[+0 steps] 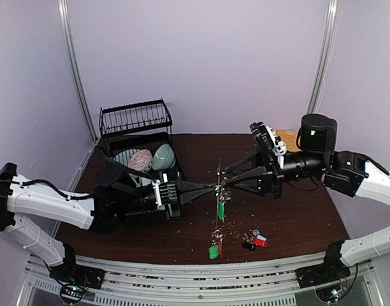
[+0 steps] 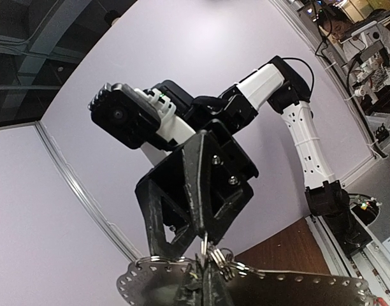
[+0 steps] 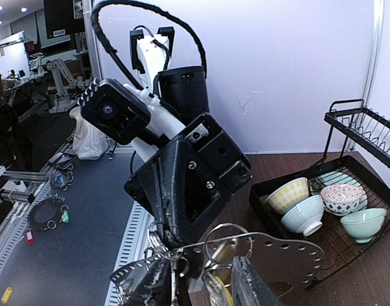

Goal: Put the keys on the keyring

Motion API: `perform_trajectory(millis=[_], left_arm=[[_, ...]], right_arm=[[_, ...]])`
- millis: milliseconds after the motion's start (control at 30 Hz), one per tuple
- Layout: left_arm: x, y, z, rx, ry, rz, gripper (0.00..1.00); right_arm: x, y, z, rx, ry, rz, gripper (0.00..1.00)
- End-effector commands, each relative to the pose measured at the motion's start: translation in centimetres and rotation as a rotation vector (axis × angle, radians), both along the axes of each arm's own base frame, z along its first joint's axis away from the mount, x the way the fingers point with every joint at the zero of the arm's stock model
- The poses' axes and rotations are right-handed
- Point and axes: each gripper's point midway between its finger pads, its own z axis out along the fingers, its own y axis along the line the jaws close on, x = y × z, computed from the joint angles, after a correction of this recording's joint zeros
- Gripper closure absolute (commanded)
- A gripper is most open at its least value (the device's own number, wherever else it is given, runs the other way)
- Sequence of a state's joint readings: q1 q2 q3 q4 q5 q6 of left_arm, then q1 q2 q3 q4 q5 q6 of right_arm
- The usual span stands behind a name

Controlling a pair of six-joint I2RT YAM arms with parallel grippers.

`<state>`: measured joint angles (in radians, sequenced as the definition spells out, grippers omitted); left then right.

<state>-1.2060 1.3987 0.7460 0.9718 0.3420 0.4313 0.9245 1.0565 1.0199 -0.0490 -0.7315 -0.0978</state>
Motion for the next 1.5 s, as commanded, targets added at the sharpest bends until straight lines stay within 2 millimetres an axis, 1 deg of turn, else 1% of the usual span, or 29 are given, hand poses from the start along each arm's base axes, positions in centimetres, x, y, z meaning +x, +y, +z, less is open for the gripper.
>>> perform_trajectory(millis=[0,133,233,433,567,667,767,867,967,1067,1167,1200,1267,1300,1400,1467], left_arm=[[-0.2,1.0,2.7,-0.101,-0.019,0.010,1.00],[-0.2,1.0,2.8,-0.102,-0.020,0.008,1.00],[-0.2,0.9,2.8,-0.100,-0.021,0.006,1.00],[-0.2,0.8,2.8,-0.096,-0.021,0.005,1.00],[-0.2,0.8,2.8,-0.094,-0.020,0.006,1.00],[-0.2,0.8,2.7,-0.091,-0.019,0.006,1.00],[-0.2,0.7,2.7,-0.090,-0.020,0.006,1.00],[-0.2,0.6,2.7,-0.085,-0.018,0.001,1.00],[-0.2,0.7,2.6,-0.085,-0.017,0.005,1.00],[-0.1,0.7,2.5,-0.082,-0.008,0.006,1.00],[0.2,0.6,2.3,-0.072,0.011,0.004,1.00],[0.5,0.5,2.2,-0.067,0.027,0.012,1.00],[1.2,0.5,2.1,-0.061,0.057,0.048,1.00],[1.4,0.6,2.0,-0.055,0.063,0.061,0.98],[2.1,0.8,1.8,-0.036,0.086,0.099,0.80],[2.3,0.7,1.3,-0.001,0.098,0.108,0.71]], right_arm=[[-1.4,0.5,0.7,0.040,-0.035,0.085,0.65],[-1.9,0.4,0.7,0.047,-0.041,0.113,0.71],[-1.8,0.6,0.8,0.053,-0.038,0.108,0.73],[-2.0,0.9,0.6,0.047,-0.032,0.135,0.70],[-2.3,1.1,0.5,0.047,-0.027,0.153,0.72],[-2.1,1.1,0.4,0.043,-0.032,0.137,0.78],[-2.1,1.2,0.1,0.036,-0.028,0.142,0.80],[-2.1,1.4,0.2,0.038,-0.020,0.149,0.93],[-2.1,1.4,0.1,0.033,-0.020,0.151,1.00],[-2.0,1.3,0.2,0.021,-0.027,0.143,1.00],[-1.4,1.1,-0.1,-0.024,-0.038,0.103,1.00],[-1.2,1.0,0.0,-0.040,-0.048,0.090,1.00],[-0.6,0.7,-0.7,-0.093,-0.060,0.051,1.00],[-0.3,0.6,-0.9,-0.112,-0.065,0.032,1.00],[0.0,0.2,-1.3,-0.145,-0.074,0.007,1.00],[0.5,0.1,-1.5,-0.172,-0.080,-0.021,1.00]])
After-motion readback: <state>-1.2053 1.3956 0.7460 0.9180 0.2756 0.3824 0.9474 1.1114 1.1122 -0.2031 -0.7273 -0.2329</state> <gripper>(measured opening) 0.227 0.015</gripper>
